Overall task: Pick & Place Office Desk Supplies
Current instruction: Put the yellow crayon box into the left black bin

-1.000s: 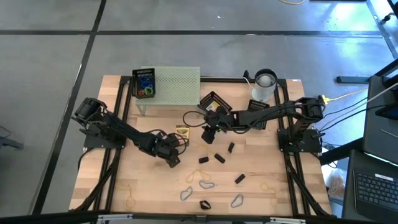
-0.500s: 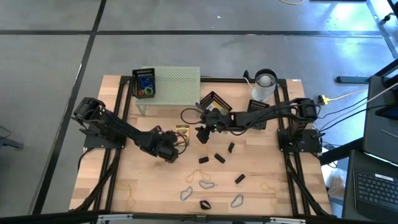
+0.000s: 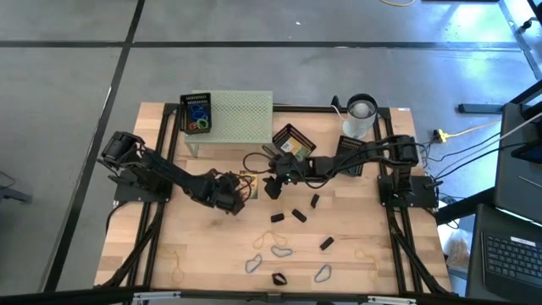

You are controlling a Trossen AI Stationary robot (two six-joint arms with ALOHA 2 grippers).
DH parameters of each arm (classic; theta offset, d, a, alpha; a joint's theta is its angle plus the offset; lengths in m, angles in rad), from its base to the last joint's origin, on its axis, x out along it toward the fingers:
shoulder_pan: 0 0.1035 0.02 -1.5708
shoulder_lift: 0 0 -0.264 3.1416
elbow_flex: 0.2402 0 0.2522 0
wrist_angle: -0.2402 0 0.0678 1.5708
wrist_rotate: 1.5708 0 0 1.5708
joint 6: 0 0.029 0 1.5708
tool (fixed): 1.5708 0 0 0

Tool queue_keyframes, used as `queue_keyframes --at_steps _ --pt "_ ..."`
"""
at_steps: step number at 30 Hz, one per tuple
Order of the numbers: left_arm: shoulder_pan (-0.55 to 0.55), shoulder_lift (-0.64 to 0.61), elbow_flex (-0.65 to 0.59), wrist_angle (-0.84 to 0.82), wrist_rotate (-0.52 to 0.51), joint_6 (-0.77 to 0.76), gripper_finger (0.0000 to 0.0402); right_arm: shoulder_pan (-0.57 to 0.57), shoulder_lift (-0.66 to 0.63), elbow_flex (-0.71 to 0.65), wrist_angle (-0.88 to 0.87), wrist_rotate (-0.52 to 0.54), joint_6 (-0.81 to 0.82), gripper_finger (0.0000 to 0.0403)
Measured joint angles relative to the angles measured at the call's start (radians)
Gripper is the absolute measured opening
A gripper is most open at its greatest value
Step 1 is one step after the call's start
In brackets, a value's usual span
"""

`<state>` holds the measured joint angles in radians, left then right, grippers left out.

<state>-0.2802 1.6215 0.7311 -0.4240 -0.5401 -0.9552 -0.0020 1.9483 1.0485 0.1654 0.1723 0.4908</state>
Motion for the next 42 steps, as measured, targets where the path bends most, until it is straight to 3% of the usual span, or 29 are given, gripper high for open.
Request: queue_keyframes --at_steps 4,11,19,30,35,42 --pt "0.009 0.000 -0.013 0.057 0.012 0.059 0.0180 -0.017 0.002 0.000 0.004 0.062 0.001 0.0203" --pt "0.008 0.000 -0.048 0.246 0.090 0.173 0.0174 -0.027 0.002 0.000 0.007 0.029 0.004 0.0203" --pt "0.008 -0.011 -0.048 0.219 0.094 0.184 0.0172 -0.014 0.002 0.007 0.005 -0.032 0.001 0.0203" --pt "0.009 -0.069 -0.046 0.198 -0.012 0.202 0.0173 0.007 -0.036 0.057 -0.076 -0.034 -0.071 0.0203" --pt "0.023 -0.066 -0.046 0.152 -0.141 0.193 0.0174 0.029 -0.084 0.057 -0.133 -0.030 -0.084 0.0203" --pt "0.116 -0.066 -0.046 0.172 -0.153 0.209 0.0171 0.084 -0.095 0.057 -0.204 -0.031 -0.088 0.0203"
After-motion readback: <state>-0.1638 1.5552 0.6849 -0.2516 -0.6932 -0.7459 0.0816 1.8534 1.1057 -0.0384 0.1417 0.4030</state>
